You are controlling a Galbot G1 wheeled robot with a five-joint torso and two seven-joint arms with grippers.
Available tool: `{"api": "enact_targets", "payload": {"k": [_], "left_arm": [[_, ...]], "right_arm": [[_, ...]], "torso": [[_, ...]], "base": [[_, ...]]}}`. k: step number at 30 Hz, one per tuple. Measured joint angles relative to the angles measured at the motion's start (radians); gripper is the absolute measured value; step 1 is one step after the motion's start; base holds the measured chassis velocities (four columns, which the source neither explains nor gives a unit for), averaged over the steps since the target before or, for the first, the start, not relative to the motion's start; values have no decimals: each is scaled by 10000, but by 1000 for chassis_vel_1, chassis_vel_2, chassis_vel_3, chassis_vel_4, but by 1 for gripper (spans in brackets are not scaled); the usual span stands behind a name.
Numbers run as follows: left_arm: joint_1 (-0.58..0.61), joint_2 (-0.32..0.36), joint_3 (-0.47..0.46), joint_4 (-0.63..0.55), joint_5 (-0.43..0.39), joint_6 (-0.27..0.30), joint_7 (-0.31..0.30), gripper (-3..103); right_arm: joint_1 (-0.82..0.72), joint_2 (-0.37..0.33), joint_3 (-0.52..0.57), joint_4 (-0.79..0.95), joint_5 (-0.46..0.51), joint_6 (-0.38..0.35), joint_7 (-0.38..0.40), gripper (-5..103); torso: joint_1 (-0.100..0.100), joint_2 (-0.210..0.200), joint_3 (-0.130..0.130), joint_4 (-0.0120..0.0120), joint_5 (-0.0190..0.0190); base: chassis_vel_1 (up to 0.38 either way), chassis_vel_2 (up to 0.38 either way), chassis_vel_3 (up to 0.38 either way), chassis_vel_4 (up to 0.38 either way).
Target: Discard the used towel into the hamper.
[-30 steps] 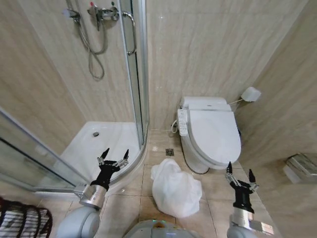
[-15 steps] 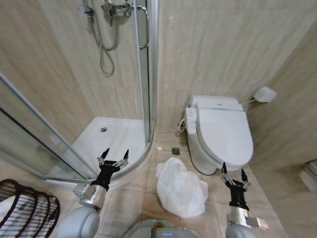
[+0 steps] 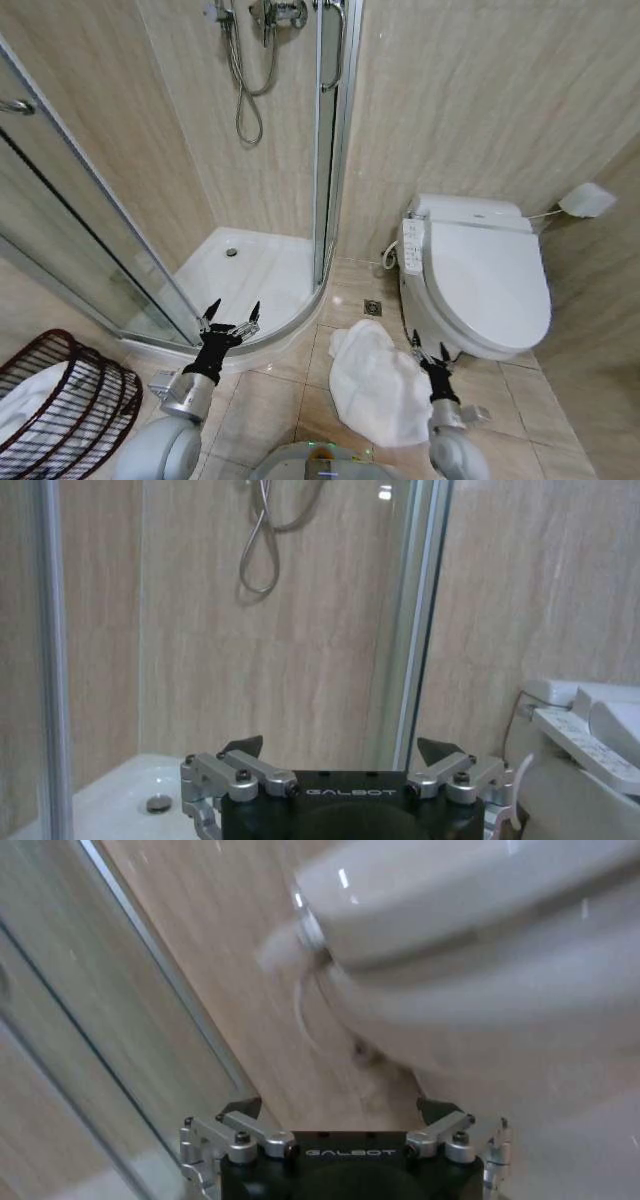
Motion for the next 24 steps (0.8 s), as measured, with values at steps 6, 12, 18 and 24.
{"api": "enact_targets", "payload": {"k": [6, 12, 18, 24], "left_arm": [[0, -1, 0, 0, 0, 0, -1, 100], [0, -1, 0, 0, 0, 0, -2, 100], [1, -1, 0, 0, 0, 0, -1, 100], [0, 0, 0, 0, 0, 0, -1, 100]], "right_arm": [[1302, -244, -459, -2189, 129, -584, -208, 100], [2580, 105, -1094, -3972, -966, -1092, -222, 100], [3599, 752, -1433, -5348, -2965, -1976, 307, 100], [4192, 1076, -1575, -6309, -3986, -2473, 510, 100]], "torso": [[6, 19, 11, 1, 1], [13, 39, 21, 1, 3], [21, 50, 29, 2, 1], [24, 59, 33, 2, 0]], "base": [[0, 0, 0, 0], [0, 0, 0, 0], [0, 0, 0, 0], [0, 0, 0, 0]]}}
